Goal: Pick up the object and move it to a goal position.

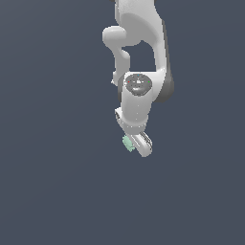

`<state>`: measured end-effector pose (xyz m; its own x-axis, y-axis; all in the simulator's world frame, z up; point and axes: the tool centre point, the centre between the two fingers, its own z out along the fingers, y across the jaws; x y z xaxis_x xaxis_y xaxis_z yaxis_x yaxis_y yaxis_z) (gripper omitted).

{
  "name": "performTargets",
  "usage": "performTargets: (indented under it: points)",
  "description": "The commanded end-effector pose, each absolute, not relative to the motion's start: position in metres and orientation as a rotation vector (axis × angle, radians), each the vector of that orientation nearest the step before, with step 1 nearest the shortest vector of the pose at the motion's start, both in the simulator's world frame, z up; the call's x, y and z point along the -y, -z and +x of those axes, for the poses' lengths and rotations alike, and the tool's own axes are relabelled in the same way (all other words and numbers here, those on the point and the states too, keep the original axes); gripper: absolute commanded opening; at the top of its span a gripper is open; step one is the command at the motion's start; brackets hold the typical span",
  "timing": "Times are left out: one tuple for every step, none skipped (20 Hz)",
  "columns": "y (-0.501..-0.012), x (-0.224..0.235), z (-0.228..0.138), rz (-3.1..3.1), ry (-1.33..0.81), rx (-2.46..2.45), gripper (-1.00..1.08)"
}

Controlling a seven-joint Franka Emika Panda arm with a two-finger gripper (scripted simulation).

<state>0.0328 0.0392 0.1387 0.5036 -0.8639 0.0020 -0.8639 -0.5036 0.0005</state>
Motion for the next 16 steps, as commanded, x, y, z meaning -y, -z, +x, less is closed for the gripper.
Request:
performTargets:
  points:
    - [-0.156, -0.062, 0.043, 2.721, -0.002, 1.565, -1.0]
    - [-0.162, -0.07, 0.047, 2.721, -0.002, 1.565, -1.0]
    - [-0.168, -0.079, 0.051, 2.721, -0.002, 1.565, -1.0]
    - [-0.174, -0.087, 0.055, 2.721, -0.002, 1.565, -1.0]
    - [-0.18, -0.094, 0.059, 2.721, -0.002, 1.565, -1.0]
    - [-0.185, -0.101, 0.063, 2.721, -0.002, 1.565, -1.0]
    - [-0.19, -0.108, 0.066, 2.721, -0.002, 1.565, -1.0]
    - [-0.195, -0.115, 0.069, 2.721, -0.002, 1.565, -1.0]
    - [-0.2, -0.121, 0.073, 2.722, -0.002, 1.565, -1.0]
    - [-0.204, -0.127, 0.076, 2.722, -0.002, 1.565, -1.0]
    - [-0.208, -0.133, 0.079, 2.722, -0.002, 1.565, -1.0]
    - [-0.213, -0.139, 0.082, 2.722, -0.002, 1.565, -1.0]
    - [-0.217, -0.144, 0.085, 2.722, -0.002, 1.565, -1.0]
    - [-0.22, -0.15, 0.087, 2.722, -0.002, 1.565, -1.0]
    - [-0.224, -0.155, 0.09, 2.722, -0.001, 1.565, -1.0]
    - [-0.228, -0.16, 0.092, 2.722, -0.001, 1.565, -1.0]
